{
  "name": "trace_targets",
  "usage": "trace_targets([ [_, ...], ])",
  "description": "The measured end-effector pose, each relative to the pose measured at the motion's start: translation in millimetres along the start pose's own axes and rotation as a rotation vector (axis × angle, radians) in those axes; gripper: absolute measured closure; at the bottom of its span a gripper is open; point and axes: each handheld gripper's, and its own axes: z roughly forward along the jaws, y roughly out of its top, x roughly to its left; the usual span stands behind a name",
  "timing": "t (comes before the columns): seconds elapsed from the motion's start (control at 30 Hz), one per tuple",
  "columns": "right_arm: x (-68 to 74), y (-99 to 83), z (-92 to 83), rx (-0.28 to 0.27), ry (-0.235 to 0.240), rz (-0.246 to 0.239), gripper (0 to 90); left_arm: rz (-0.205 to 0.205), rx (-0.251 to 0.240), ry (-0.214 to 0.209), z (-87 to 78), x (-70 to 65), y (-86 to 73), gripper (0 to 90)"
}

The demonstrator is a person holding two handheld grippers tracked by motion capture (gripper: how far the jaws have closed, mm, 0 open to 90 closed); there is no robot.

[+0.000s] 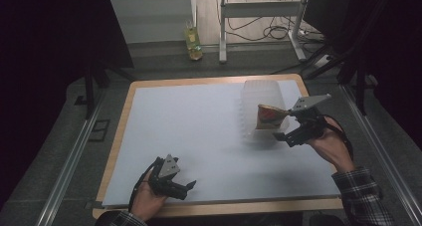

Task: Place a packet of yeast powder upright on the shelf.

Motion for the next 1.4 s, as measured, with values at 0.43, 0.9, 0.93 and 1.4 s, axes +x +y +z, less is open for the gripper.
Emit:
trace_targets([
  [0.43, 14.0, -22.5, 2.0, -0.050, 0.003, 0.061, 0.0, 0.002, -0.013, 0.008, -0.6, 1.2, -0.6, 2.8],
  [0.9, 35.5, -40.4, 10.6, -0.050, 0.016, 0.077, 0.0, -0.016, -0.017, -0.009, -1.5, 1.9, -0.4, 2.4],
  [0.93, 37.5, -41.1, 11.3, -0.050, 0.016, 0.075, 0.0, -0.016, -0.017, -0.010, -1.6, 1.9, -0.4, 2.4],
  [1.4, 55.9, -55.1, 23.9, -0.070, 0.044, 0.100, 0.0, -0.012, -0.031, -0.013, -3.3, 3.2, -0.9, 2.3],
])
